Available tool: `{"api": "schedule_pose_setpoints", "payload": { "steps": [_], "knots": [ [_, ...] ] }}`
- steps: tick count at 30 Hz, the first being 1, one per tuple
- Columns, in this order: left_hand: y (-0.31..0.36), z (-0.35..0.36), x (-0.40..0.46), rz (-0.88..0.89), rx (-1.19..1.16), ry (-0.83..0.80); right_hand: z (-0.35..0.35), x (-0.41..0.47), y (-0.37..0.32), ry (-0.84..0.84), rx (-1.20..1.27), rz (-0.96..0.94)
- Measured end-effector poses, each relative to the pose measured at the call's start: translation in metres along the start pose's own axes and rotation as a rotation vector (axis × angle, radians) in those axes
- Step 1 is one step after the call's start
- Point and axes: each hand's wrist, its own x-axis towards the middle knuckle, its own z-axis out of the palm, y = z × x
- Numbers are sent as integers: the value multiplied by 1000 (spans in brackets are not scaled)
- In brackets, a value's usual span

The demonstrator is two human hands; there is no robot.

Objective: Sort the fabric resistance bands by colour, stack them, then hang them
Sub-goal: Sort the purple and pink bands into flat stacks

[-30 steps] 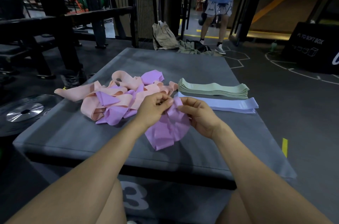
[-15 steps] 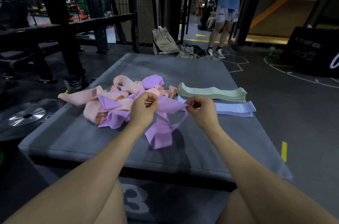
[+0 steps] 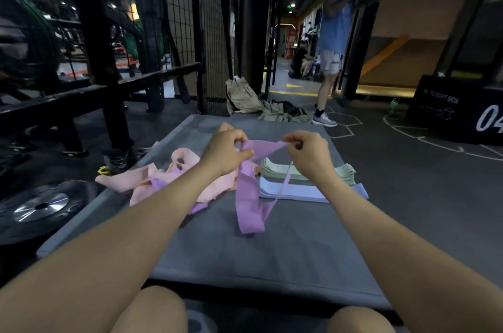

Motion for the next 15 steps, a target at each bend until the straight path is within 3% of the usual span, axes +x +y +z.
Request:
{"api": "schedule_pose_setpoints", "payload": {
  "steps": [5, 8, 15],
  "knots": [
    [14, -9, 6, -96, 13, 100, -11, -9, -11, -390, -340, -38],
    [18, -4, 1, -163, -57, 135, -10, -17, -20, -490, -400, -41],
    [27, -6, -6, -206, 59, -8, -9, -22, -15, -556, 16, 122]
  ]
}}
